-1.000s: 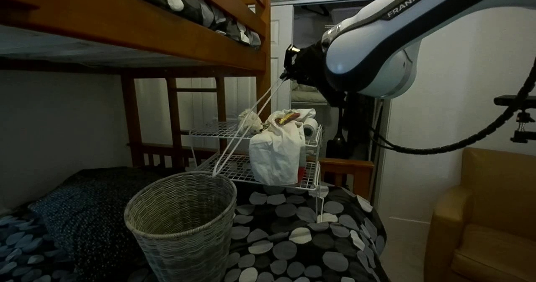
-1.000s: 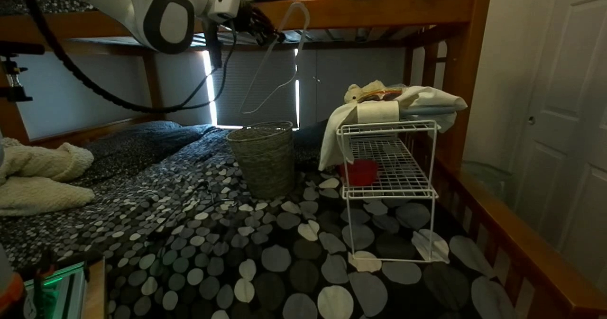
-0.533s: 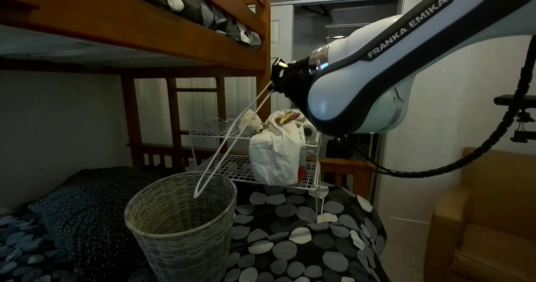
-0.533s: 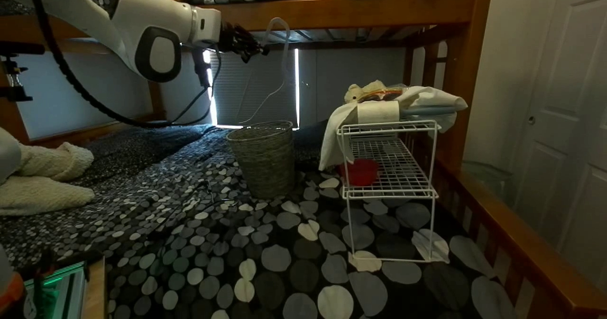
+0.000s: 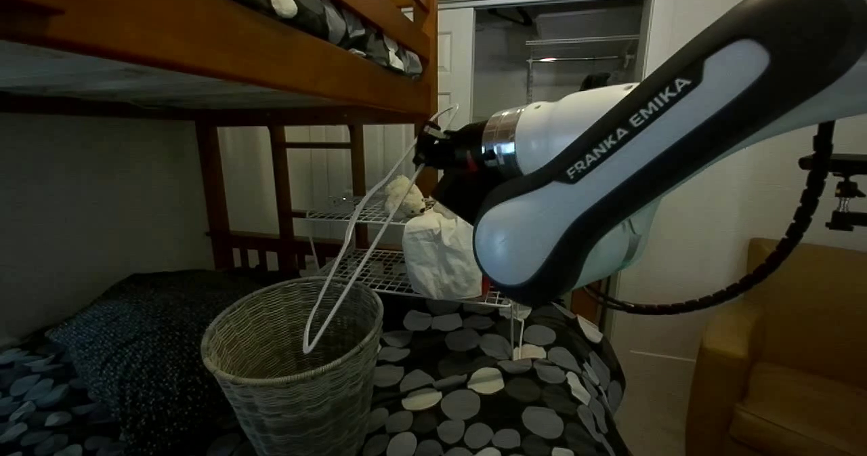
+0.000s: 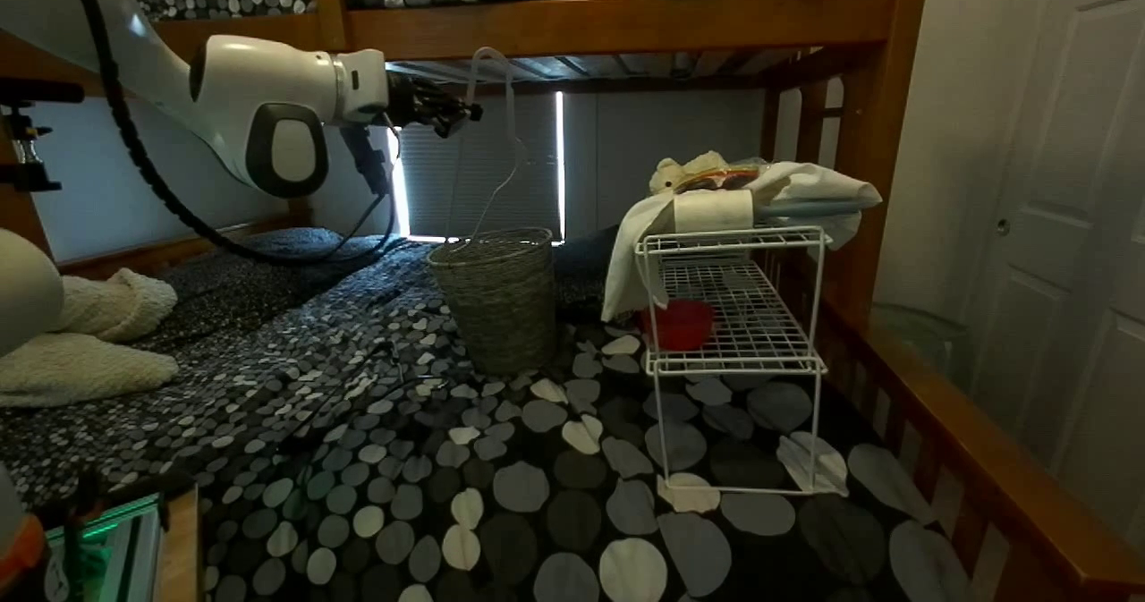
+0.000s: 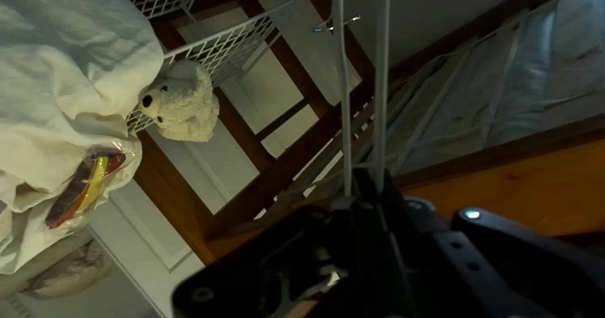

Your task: Pick up the white coat hanger and put it in the gray basket

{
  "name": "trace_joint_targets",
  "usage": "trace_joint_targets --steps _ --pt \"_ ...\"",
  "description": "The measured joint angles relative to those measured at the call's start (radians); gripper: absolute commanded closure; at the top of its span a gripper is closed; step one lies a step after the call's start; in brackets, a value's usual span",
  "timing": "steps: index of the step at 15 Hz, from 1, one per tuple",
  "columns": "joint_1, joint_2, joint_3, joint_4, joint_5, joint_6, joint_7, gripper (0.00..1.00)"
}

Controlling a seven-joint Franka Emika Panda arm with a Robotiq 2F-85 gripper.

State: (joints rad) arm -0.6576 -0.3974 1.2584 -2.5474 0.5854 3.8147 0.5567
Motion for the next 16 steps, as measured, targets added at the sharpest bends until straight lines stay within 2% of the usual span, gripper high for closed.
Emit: trace_joint_targets --steps 6,7,8,10,11,16 --pt "-0.261 -0.057 0.277 0.000 0.048 0.014 -0.097 0.99" --pt "-0.300 -0.075 0.315 0.001 0.052 0.013 -0.105 0.71" --pt "-0.335 -0.093 0.351 0.003 0.054 0.011 -0.108 0.70" --pt "-0.394 -0.127 0.411 0.006 0.061 0.003 -0.110 0.57" --pt "-0.415 -0.144 0.432 0.009 0.062 -0.005 -0.111 0.47" --pt "-0.463 -0.217 0.472 0.027 0.062 -0.052 -0.111 0.10"
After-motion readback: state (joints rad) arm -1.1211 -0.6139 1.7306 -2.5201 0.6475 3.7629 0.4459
